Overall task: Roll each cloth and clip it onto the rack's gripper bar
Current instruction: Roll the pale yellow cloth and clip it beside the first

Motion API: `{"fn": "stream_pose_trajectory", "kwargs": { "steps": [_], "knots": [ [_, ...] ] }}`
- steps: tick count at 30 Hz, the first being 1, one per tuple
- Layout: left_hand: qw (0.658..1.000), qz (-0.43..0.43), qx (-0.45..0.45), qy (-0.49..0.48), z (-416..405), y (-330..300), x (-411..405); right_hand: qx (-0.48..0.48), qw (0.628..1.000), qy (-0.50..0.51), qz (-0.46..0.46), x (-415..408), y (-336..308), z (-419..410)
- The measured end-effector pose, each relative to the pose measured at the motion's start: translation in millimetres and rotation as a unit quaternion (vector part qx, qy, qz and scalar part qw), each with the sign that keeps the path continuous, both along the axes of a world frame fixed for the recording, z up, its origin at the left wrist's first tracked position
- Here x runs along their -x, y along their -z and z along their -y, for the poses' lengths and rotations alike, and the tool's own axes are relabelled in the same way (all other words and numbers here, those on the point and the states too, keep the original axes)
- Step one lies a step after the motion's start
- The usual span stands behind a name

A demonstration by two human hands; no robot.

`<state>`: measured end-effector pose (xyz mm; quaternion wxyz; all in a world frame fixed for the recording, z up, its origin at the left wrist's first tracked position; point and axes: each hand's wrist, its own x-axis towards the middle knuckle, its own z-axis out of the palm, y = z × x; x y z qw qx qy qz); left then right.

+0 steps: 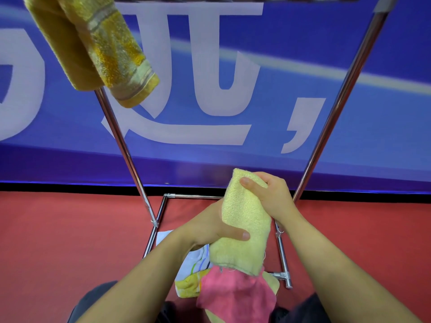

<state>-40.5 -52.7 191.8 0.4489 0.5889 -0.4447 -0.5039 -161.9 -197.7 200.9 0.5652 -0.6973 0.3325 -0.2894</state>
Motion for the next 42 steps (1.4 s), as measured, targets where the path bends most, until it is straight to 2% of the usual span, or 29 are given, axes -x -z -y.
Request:
{"fn": "stream_pose_trajectory", "kwargs": {
  "steps": [3, 7, 10, 12, 14, 17, 20, 23, 26, 31, 35, 37, 42],
  "knots": [
    [0.999, 0.027, 0.010, -0.040, 1.7, 3.8, -4.0, 0.018, 0.999, 0.029, 0.014, -1.7, 6.2, 2.4],
    [0.977, 0.126, 0.033, -0.171, 9.2, 22.2, -18.7, 0.087, 0.993, 0.082, 0.002, -4.2, 11.2, -4.6],
    [0.946, 0.218, 0.022, -0.237, 11.7, 28.3, -23.7, -0.015, 0.999, 0.044, 0.014, -12.1, 12.1, -16.9],
    [0.944, 0.241, 0.032, -0.225, 12.2, 25.4, -20.2, -0.090, 0.996, -0.007, 0.003, -17.5, 14.2, -25.7],
    [0.956, 0.226, 0.068, -0.174, 14.5, 25.1, -16.1, -0.113, 0.993, -0.032, 0.003, -21.4, 19.3, -29.2],
    [0.981, 0.139, 0.088, -0.105, 17.2, 27.5, -11.4, -0.117, 0.992, -0.025, 0.028, -23.1, 19.7, -31.2],
    [0.992, 0.060, 0.064, -0.090, 13.5, 23.8, -6.7, -0.083, 0.995, -0.005, 0.053, -21.1, 19.6, -30.5],
    [0.986, 0.004, 0.103, -0.133, 11.6, 9.6, 1.2, -0.030, 0.998, 0.010, 0.056, -18.8, 15.1, -32.7],
    [0.966, 0.031, 0.140, -0.217, 13.0, -8.7, 7.1, -0.010, 0.997, 0.015, 0.072, -18.1, 1.1, -39.8],
    [0.912, 0.185, 0.194, -0.310, 12.0, -25.0, 1.4, 0.027, 0.996, 0.024, 0.077, -25.6, -29.1, -55.1],
    [0.869, 0.271, 0.205, -0.360, 1.6, -53.6, -10.2, 0.080, 0.991, 0.045, 0.093, -36.7, -69.5, -67.7],
    [0.846, 0.288, 0.219, -0.391, -4.7, -80.7, -13.5, 0.109, 0.985, 0.071, 0.111, -42.1, -97.8, -73.0],
    [0.804, 0.257, 0.288, -0.453, -17.6, -158.4, -22.5, 0.155, 0.965, 0.107, 0.183, -62.7, -172.6, -89.4]
  ]
}}
